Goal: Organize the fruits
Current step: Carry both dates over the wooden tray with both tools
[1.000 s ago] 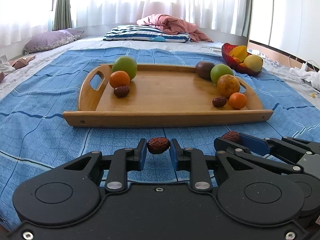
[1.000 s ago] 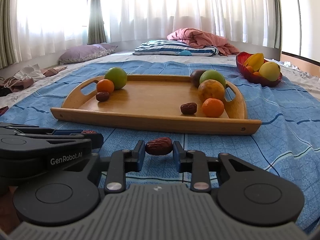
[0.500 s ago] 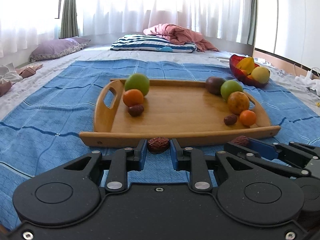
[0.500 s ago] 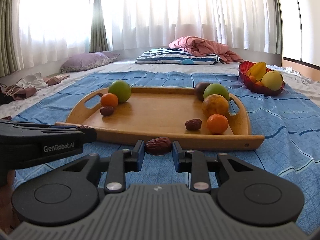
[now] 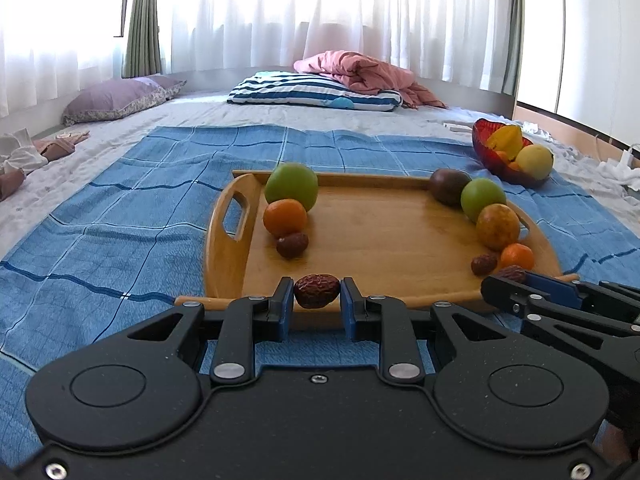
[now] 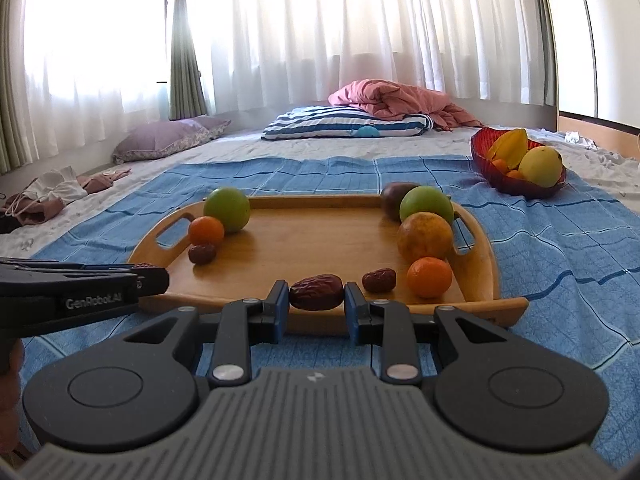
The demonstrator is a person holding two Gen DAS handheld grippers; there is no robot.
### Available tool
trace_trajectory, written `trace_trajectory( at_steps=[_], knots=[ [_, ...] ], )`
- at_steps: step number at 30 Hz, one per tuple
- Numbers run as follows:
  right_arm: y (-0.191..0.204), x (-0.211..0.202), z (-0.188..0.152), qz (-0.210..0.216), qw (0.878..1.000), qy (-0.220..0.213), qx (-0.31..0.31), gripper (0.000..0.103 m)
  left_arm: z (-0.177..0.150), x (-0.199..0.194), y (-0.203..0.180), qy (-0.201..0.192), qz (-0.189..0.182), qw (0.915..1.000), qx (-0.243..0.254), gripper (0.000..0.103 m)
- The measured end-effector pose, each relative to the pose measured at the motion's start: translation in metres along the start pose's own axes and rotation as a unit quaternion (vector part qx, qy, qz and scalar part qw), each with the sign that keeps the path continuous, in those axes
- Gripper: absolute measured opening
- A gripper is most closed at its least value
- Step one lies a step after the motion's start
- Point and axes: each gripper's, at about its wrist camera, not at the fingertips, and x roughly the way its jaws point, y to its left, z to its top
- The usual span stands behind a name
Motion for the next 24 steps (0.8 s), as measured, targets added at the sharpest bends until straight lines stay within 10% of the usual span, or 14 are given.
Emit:
trace_trajectory(
  at_steps=[24],
  knots=[
    [0.001, 0.029, 0.014, -0.003, 1.000, 0.016, 0.000, 0.035, 0.017, 0.047, 0.022, 0.038, -0.008, 0.9991, -0.019, 0.024]
  ],
)
